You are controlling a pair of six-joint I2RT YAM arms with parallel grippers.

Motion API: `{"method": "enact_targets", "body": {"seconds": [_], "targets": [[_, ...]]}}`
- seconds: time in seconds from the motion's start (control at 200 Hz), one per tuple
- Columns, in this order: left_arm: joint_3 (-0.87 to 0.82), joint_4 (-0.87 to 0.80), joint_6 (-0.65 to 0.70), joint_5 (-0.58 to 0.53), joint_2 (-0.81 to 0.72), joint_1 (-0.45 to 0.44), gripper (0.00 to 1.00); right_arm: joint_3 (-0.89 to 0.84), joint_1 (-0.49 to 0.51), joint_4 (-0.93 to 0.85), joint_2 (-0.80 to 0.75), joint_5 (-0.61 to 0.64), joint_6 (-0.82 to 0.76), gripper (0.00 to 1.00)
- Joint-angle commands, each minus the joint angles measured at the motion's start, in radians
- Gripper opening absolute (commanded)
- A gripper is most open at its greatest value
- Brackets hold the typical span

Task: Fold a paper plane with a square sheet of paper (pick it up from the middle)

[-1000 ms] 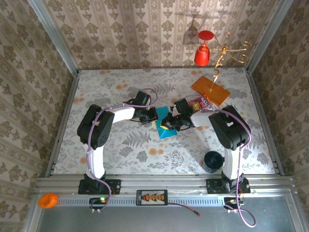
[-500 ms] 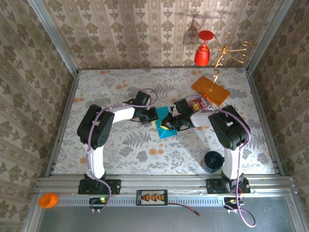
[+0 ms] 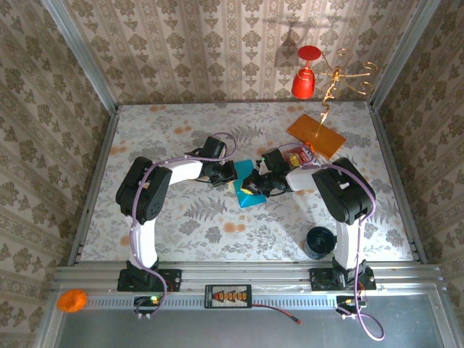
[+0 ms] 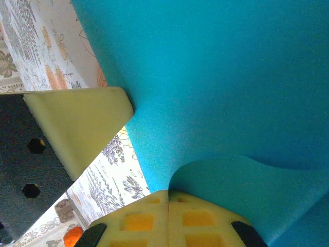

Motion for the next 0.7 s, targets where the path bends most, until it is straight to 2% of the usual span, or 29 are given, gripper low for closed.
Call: {"method": "enact_targets", "body": {"seconds": [0.0, 0.41, 0.695], "targets": [[-0.015, -0.033, 0.020, 0.002, 0.035, -0.010, 0.07, -0.013, 0.000, 0.012, 0.028, -0.006, 0.006, 0.05], [-0.009, -0.039, 0.024, -0.003, 0.021, -0.010, 0.07, 0.014, -0.001, -0.143, 0.047, 0.051, -0.039, 0.07], [0.013, -0.059, 0.019, -0.057, -0.063, 0.002, 0.09, 0.030, -0.006, -0.215, 0.053, 0.060, -0.060, 0.26]]}}
